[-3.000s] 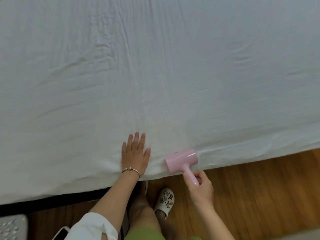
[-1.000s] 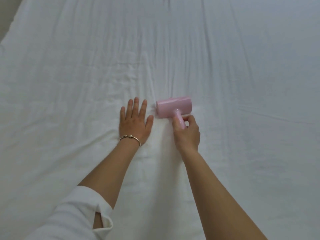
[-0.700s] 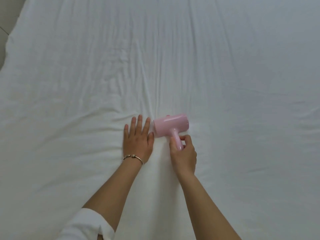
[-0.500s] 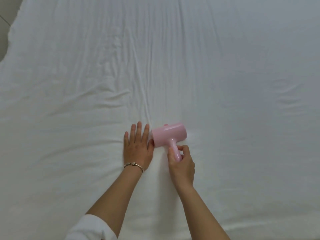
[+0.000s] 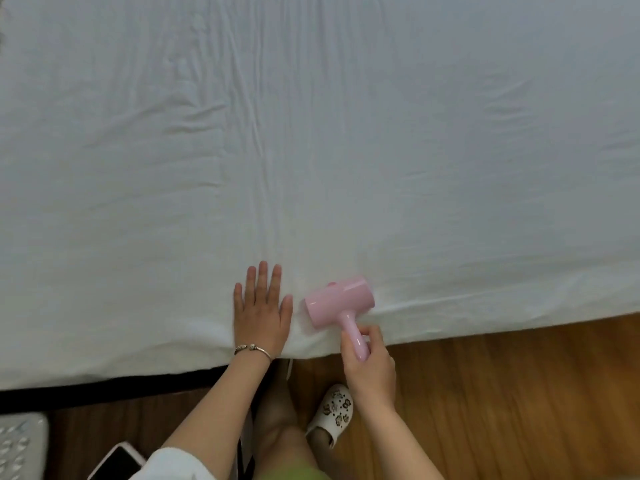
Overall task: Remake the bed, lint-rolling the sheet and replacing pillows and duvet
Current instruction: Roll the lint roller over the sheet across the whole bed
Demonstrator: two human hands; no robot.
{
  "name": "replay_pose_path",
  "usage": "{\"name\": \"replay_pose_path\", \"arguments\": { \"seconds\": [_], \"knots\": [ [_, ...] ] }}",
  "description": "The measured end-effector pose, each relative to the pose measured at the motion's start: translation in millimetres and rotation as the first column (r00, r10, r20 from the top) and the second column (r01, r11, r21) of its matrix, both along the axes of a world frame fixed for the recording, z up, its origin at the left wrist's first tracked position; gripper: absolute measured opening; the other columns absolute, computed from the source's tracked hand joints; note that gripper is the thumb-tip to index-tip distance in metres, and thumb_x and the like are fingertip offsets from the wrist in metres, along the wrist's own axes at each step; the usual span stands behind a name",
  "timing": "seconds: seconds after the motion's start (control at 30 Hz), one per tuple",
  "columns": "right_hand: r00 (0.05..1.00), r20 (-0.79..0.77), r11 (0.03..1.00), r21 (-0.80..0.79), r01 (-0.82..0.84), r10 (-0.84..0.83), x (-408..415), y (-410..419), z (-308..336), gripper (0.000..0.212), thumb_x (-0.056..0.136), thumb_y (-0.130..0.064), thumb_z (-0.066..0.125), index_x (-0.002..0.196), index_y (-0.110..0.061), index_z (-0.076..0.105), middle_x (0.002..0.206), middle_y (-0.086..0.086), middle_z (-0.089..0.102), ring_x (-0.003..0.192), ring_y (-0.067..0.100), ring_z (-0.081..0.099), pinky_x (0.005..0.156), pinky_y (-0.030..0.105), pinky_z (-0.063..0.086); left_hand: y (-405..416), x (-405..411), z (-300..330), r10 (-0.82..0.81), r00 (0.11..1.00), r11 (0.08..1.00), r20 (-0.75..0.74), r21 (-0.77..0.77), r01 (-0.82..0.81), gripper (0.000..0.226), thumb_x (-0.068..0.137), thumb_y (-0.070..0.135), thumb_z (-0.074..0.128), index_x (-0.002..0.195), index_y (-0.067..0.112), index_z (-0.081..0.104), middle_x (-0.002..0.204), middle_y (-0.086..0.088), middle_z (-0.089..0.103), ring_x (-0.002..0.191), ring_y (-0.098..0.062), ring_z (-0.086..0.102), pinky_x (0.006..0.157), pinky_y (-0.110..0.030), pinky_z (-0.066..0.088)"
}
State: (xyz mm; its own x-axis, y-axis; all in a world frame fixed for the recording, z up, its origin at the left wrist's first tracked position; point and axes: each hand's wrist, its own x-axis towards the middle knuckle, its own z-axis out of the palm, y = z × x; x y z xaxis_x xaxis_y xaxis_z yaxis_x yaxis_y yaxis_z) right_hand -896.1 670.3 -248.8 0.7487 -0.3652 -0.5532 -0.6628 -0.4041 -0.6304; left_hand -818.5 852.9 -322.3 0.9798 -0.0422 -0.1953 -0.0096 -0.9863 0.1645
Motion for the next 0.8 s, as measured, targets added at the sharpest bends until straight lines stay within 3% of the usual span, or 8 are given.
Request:
{"name": "replay_pose_path", "arguments": {
  "seconds": [0.1,0.2,0.27,0.37,0.53,0.8],
  "knots": [
    [0.999,-0.029,1.0,0.004,0.014,-0.014,-27,-12,-1,0.014,0.093,-0.039,0.057,0.084,-0.033,0.049,0.07,-0.004,0.061,0.067,0.016,0.06,0.054,0.03,0.042,-6,-21,0,0.017,0.998,0.999,-0.054,0.032,-0.015,0.065,0.096,0.049,0.018,0.154,0.021,0.009,0.161,-0.007,0.012,0.147,-0.024,0.005,0.116,-0.046,0.005],
    [0.999,-0.031,0.999,0.039,0.024,-0.022,-37,-23,6,0.014,0.091,-0.038,0.061,0.082,-0.032,0.052,0.073,-0.004,0.063,0.069,0.016,0.06,0.054,0.029,0.042,-13,-38,11,0.01,0.986,0.998,-0.164,0.06,0.0,0.071,0.089,0.058,0.007,0.151,0.027,-0.007,0.159,0.0,-0.01,0.148,-0.024,-0.007,0.117,-0.045,-0.003],
    [0.999,-0.026,0.993,0.105,0.05,-0.048,-42,-30,16,0.012,0.089,-0.037,0.064,0.083,-0.029,0.057,0.077,-0.001,0.065,0.07,0.016,0.06,0.056,0.029,0.042,-19,-48,24,-0.019,0.968,0.997,-0.25,0.068,0.038,0.071,0.09,0.059,0.012,0.15,0.032,-0.014,0.157,0.003,-0.02,0.148,-0.025,-0.012,0.117,-0.044,-0.003],
    [0.995,0.001,0.974,0.205,0.096,-0.099,-49,-41,34,0.014,0.088,-0.036,0.067,0.086,-0.023,0.061,0.08,0.005,0.064,0.068,0.018,0.058,0.057,0.029,0.042,-28,-51,51,-0.034,0.93,0.998,-0.366,0.034,0.05,0.072,0.096,0.051,0.035,0.153,0.035,-0.006,0.162,0.001,-0.009,0.148,-0.025,-0.007,0.12,-0.04,0.008],
    [0.973,0.063,0.94,0.279,0.195,-0.22,-38,-57,66,0.028,0.085,-0.053,0.066,0.088,-0.026,0.06,0.078,0.004,0.063,0.065,0.019,0.056,0.056,0.032,0.042,-47,-17,88,0.007,0.863,0.999,-0.505,-0.034,-0.028,0.06,0.096,0.038,0.039,0.152,0.027,0.02,0.157,-0.006,0.021,0.138,-0.029,0.028,0.107,-0.041,0.035],
    [0.95,0.147,0.933,0.28,0.227,-0.275,37,-87,113,0.034,0.088,-0.06,0.058,0.091,-0.027,0.055,0.085,0.004,0.06,0.072,0.016,0.056,0.059,0.028,0.045,-89,37,127,0.015,0.901,0.985,-0.433,-0.15,-0.088,0.059,0.098,0.035,0.038,0.153,0.024,0.02,0.154,-0.005,0.03,0.138,-0.027,0.031,0.106,-0.044,0.036]
  ]
}}
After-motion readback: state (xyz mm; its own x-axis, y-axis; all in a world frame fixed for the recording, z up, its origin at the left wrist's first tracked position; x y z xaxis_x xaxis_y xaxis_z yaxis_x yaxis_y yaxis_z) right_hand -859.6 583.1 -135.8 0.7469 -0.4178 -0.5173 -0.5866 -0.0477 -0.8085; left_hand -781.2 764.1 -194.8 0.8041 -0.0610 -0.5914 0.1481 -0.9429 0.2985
